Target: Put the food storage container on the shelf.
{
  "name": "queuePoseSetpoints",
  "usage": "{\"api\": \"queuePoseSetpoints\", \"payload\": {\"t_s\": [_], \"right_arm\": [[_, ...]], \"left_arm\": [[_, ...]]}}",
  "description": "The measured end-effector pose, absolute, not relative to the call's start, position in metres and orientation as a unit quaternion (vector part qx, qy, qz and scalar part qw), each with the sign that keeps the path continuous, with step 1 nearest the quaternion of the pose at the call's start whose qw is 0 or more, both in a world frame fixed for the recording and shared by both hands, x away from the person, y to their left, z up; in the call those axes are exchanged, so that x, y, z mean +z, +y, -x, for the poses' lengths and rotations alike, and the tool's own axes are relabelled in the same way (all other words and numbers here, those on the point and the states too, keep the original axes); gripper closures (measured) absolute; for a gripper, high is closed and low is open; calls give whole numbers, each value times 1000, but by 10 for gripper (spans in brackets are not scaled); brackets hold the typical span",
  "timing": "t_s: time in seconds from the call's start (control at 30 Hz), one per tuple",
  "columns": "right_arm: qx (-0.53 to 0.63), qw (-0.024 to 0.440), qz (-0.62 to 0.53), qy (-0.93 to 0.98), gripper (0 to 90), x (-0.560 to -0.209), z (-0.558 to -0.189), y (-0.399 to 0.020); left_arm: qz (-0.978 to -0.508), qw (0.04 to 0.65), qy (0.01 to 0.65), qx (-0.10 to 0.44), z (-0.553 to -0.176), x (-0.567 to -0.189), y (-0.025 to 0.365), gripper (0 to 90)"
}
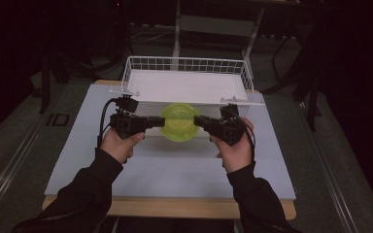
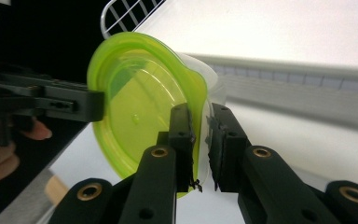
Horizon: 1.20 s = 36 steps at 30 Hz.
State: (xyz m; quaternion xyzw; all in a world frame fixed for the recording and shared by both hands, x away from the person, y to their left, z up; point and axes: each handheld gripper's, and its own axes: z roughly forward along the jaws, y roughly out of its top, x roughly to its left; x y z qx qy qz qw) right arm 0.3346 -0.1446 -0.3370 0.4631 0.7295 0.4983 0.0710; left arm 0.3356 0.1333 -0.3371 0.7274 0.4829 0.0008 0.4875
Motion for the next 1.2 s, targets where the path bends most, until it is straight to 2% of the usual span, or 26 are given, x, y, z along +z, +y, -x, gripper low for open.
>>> {"api": "queuePoseSetpoints", "payload": {"t_s": [0.47,0.87,1.2], "right_arm": [[500,97,-479,715,802,-302,-371,-141],[470,103,-505,716,802,-292,-406,-136],[452,73,-526,717,801,-294,-430,-138]], "left_arm": [[-715,492,495,31,-373,-303,126,813],[-705,479,523,28,-411,-304,121,807],[-700,471,537,20,-429,-307,118,800]]}}
